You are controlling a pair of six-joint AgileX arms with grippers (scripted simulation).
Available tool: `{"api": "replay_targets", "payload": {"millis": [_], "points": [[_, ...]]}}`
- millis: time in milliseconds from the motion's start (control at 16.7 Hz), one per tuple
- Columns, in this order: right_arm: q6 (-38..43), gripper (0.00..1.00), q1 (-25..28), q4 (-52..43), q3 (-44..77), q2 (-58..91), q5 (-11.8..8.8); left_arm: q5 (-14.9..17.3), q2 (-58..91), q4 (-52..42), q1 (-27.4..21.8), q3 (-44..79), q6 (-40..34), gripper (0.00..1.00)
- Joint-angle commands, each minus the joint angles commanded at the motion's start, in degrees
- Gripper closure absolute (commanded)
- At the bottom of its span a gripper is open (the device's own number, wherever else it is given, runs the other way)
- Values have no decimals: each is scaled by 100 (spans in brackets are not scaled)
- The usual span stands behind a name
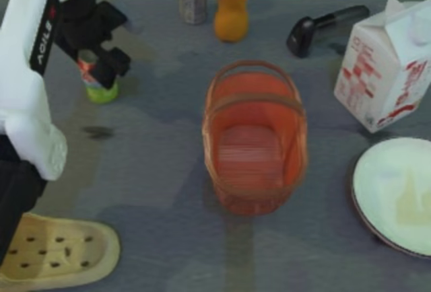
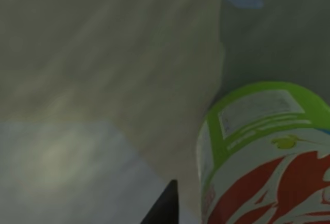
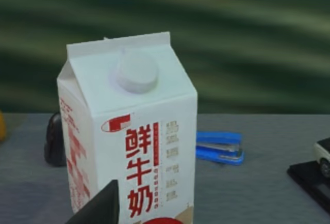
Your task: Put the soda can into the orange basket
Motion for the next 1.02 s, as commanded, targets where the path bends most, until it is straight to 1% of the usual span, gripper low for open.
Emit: {"api": "replay_targets", "payload": {"millis": [360, 420, 840, 900, 1020], "points": [[0, 0, 0, 0, 0, 0, 0, 0, 0, 0, 0, 0, 0, 98], [0, 0, 0, 0, 0, 0, 0, 0, 0, 0, 0, 0, 0, 100], [0, 0, 0, 0, 0, 0, 0, 0, 0, 0, 0, 0, 0, 100], [0, 0, 0, 0, 0, 0, 0, -36, 90, 253, 54, 187, 9, 100], [0, 0, 0, 0, 0, 0, 0, -11, 61, 305, 48, 158, 2, 100]]}}
